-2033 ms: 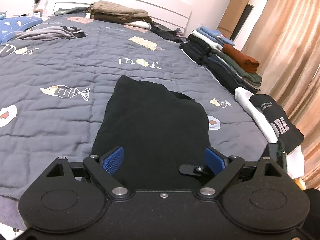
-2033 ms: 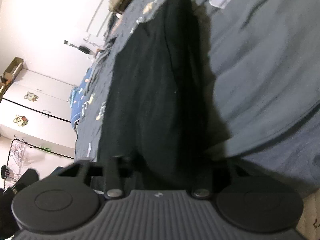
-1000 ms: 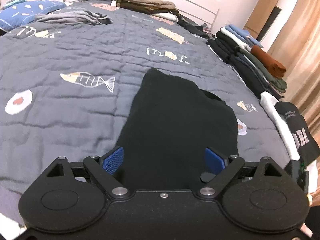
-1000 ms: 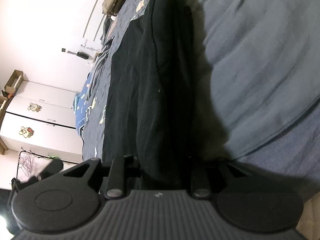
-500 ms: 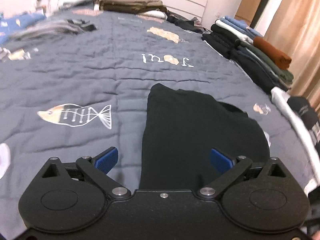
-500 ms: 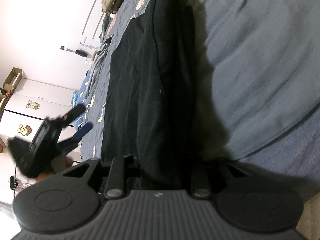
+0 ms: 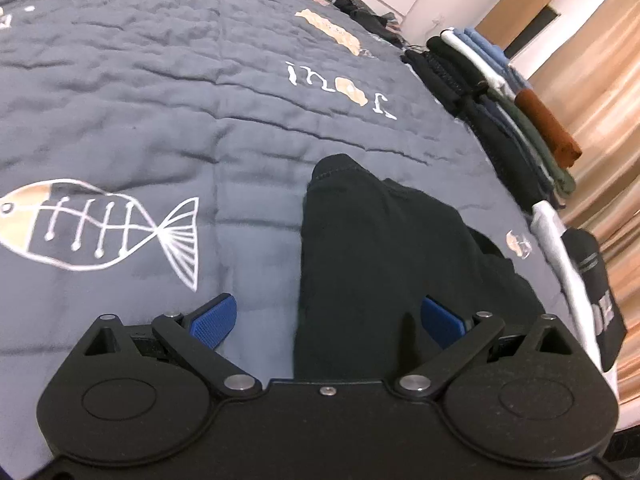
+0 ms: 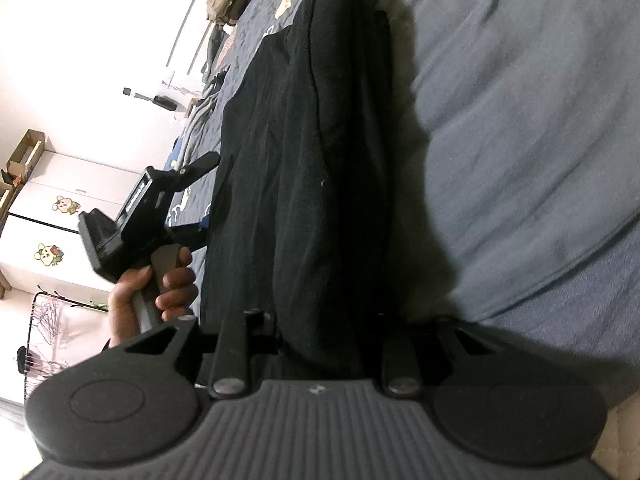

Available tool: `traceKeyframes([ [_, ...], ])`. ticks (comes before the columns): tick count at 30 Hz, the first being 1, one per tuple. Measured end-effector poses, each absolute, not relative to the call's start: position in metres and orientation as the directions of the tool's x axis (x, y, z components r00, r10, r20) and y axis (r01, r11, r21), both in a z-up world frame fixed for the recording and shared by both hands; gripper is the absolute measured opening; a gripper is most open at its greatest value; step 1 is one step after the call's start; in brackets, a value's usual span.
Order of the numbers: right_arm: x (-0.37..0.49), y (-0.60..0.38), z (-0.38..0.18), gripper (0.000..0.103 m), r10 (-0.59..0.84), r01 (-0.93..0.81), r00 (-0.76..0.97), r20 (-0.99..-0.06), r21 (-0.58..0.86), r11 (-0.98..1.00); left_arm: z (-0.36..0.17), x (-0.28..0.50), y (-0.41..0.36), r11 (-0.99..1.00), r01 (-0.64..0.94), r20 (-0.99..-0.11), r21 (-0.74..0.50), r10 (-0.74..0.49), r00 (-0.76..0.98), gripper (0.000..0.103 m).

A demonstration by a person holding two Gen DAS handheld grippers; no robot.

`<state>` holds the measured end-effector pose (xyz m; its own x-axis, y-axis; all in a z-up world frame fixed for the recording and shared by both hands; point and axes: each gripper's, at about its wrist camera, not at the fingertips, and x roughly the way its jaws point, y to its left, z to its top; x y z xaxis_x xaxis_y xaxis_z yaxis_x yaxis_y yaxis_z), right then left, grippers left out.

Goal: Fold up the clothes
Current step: 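Close the left gripper on the black shirt end beside the right gripper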

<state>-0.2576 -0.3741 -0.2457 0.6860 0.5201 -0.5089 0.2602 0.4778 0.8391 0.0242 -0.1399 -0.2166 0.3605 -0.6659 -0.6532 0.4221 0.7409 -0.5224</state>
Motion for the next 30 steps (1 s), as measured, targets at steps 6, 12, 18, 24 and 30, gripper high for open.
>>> traceKeyframes([
  [6,-0.264,-0.371,-0.244,0.026,0.52,0.256,0.688,-0.506,0.84,0.477,-0.227,0.038,-0.143,0.694,0.448,-0.617,-0.564,-0.715,0.33,0.101],
  [12,-0.269,-0.367,-0.242,0.026,0.519,0.254,0.691,-0.503,0.841,0.477,-0.228,0.047,-0.15,0.682,0.452,-0.609,-0.576,-0.726,0.319,0.102],
  [18,-0.27,-0.365,-0.24,0.026,0.517,0.253,0.692,-0.503,0.841,0.479,-0.228,0.053,-0.16,0.667,0.466,-0.601,-0.581,-0.738,0.308,0.102],
  [24,-0.273,-0.362,-0.241,0.026,0.516,0.252,0.693,-0.503,0.841,0.479,-0.229,0.058,-0.176,0.651,0.493,-0.598,-0.577,-0.748,0.289,0.102],
  [30,-0.276,-0.359,-0.241,0.026,0.516,0.251,0.694,-0.502,0.84,0.48,-0.23,0.059,-0.188,0.637,0.531,-0.606,-0.558,-0.751,0.263,0.102],
])
